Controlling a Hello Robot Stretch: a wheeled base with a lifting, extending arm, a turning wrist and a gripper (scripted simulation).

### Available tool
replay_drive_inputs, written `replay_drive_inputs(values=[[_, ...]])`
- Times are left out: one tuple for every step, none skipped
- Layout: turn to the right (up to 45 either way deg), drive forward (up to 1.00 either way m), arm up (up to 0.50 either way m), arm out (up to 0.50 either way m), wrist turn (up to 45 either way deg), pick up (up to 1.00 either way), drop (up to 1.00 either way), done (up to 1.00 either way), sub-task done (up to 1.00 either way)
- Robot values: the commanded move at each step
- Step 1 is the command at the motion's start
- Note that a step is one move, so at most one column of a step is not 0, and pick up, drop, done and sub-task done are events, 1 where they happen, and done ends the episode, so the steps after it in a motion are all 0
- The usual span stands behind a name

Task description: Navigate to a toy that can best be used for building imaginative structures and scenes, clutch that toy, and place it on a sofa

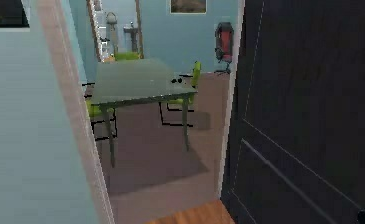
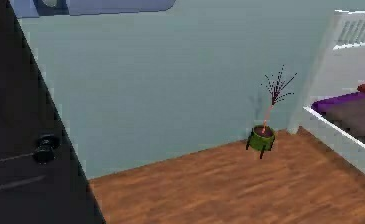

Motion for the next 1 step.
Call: replay_drive_inputs(values=[[0.0, 0.85, 0.00, 0.00, 0.0, 0.00, 0.00, 0.00, 0.00]])
